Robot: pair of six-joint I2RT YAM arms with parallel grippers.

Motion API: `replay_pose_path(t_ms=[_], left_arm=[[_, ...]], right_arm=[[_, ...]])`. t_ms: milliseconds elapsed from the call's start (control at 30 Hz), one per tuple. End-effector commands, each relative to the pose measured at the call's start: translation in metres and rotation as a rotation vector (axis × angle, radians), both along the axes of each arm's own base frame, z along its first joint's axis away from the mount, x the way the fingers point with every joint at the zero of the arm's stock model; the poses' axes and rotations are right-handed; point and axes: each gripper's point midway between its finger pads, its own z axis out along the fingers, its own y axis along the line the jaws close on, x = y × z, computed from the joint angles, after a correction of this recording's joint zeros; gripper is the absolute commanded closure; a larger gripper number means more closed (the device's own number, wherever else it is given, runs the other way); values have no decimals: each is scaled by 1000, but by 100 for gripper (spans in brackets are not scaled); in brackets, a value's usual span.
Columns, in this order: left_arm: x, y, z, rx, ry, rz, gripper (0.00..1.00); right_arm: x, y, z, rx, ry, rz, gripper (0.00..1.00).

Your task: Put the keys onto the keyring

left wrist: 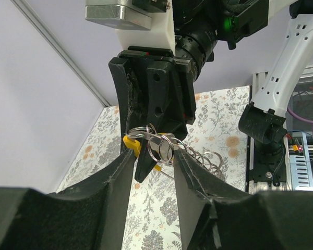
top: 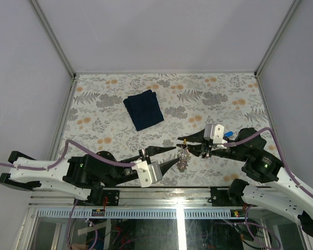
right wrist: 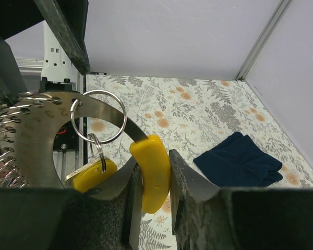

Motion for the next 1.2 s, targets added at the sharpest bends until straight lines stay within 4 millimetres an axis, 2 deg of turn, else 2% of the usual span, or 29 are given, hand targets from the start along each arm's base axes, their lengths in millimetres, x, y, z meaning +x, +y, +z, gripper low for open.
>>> replay_pose_path(t_ms=[0, 200, 400, 500, 700, 1167], left_arm=[[-6, -1, 20, -60, -1, -11, 62], [-6, -2, 21, -61, -1, -13, 63], [-4, -2, 23, -65, 1, -2, 81], [-4, -1, 24, -67, 1, 2, 86], [-2, 1, 25, -71, 2, 13, 89], [3, 8, 33, -95, 4, 41, 87]], right_arm=[[-7, -3, 43, 108, -56, 14, 92], [-7, -3, 41, 104, -52, 13, 92], [-7, -4, 40, 105, -51, 14, 92], [-7, -4, 41, 106, -54, 12, 92], [-7, -5, 40, 105, -54, 10, 92], [-8, -3, 38, 99, -50, 18, 91]])
